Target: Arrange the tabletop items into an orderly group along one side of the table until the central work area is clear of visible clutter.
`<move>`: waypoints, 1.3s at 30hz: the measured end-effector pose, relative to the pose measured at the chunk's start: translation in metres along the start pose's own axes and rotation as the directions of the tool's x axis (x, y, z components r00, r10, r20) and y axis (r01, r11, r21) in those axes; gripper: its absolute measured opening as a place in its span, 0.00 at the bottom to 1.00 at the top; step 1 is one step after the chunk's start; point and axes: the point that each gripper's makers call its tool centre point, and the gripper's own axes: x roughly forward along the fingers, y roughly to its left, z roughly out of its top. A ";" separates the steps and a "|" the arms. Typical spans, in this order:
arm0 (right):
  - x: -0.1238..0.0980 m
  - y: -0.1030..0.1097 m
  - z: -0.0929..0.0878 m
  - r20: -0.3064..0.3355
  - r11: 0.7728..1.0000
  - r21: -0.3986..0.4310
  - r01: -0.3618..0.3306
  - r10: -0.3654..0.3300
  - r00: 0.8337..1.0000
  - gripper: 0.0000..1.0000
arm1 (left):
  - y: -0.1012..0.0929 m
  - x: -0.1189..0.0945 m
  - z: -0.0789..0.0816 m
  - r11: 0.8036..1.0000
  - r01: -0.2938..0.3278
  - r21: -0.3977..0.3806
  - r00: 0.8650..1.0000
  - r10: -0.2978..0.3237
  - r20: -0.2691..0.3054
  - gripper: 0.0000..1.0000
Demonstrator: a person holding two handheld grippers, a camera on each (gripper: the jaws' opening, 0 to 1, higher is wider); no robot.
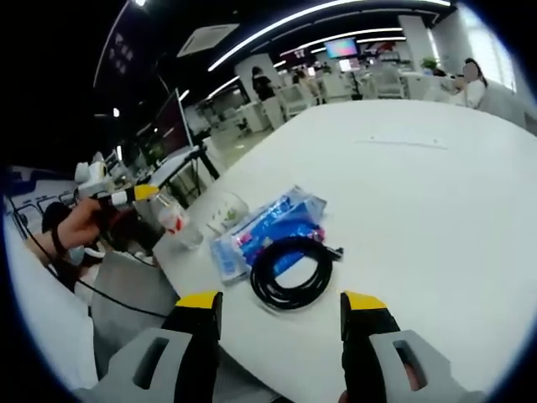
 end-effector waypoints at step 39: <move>-0.006 0.003 -0.010 -0.002 0.999 0.027 0.042 -0.042 0.999 0.58 | 0.007 -0.008 -0.006 0.944 -0.220 -0.246 0.972 0.234 0.030 0.25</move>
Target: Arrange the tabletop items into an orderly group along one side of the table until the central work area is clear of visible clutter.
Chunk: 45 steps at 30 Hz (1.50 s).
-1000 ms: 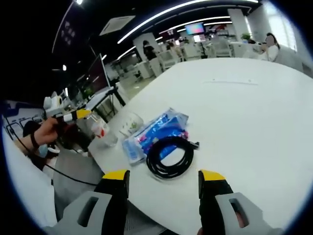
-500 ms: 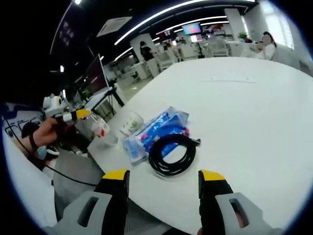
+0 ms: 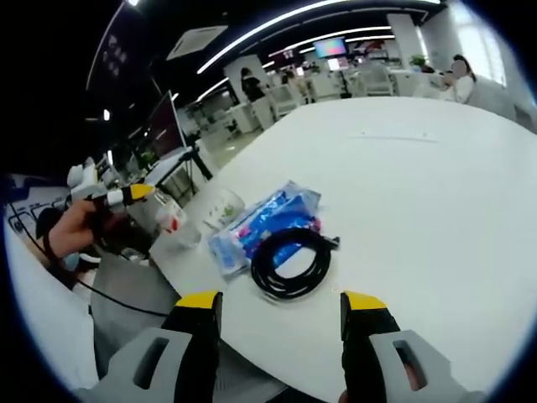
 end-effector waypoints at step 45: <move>-0.003 0.003 -0.015 -0.004 0.999 0.035 0.012 -0.012 1.000 0.58 | -0.006 0.004 -0.002 0.921 0.332 0.202 0.943 -0.319 -0.096 0.21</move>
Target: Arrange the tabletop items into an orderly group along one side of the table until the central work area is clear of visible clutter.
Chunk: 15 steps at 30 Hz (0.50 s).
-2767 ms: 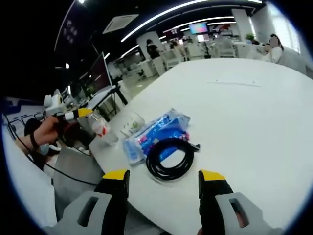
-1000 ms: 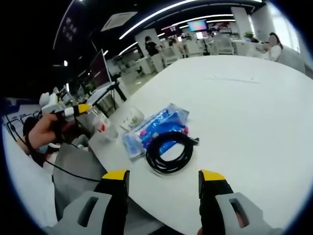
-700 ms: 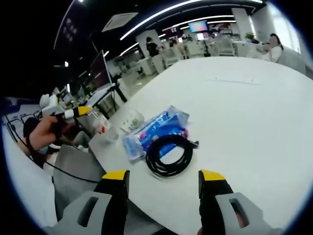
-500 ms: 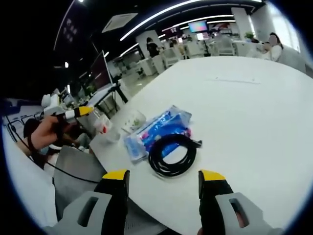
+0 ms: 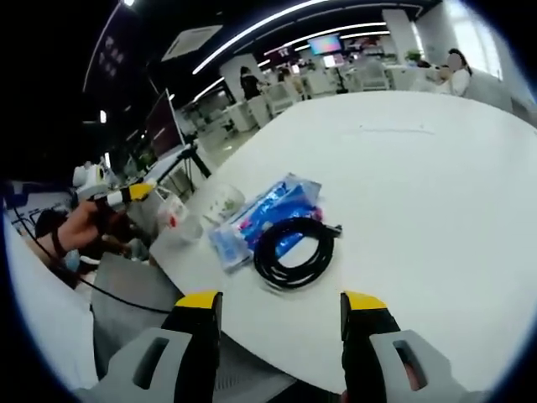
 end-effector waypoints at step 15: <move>0.005 0.016 -0.005 0.001 1.000 0.011 0.013 -0.013 1.000 0.58 | -0.010 -0.002 0.000 0.996 0.089 0.019 0.996 -0.088 -0.015 0.22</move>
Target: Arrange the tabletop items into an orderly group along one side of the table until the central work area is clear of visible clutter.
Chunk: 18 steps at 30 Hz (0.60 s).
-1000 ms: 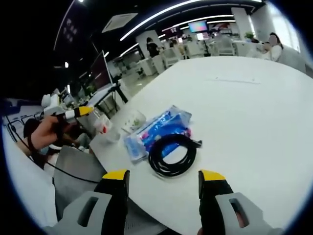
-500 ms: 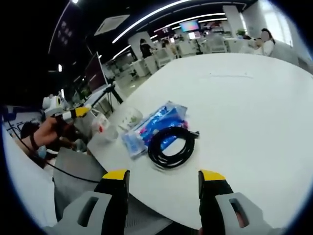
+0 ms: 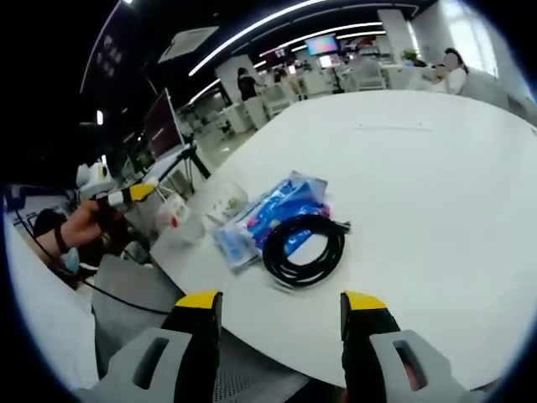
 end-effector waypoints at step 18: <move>0.005 -0.005 0.000 -0.014 1.000 -0.006 -0.008 0.008 1.000 0.58 | 0.024 0.015 -0.053 0.904 -0.330 -0.273 0.944 0.321 -0.077 0.58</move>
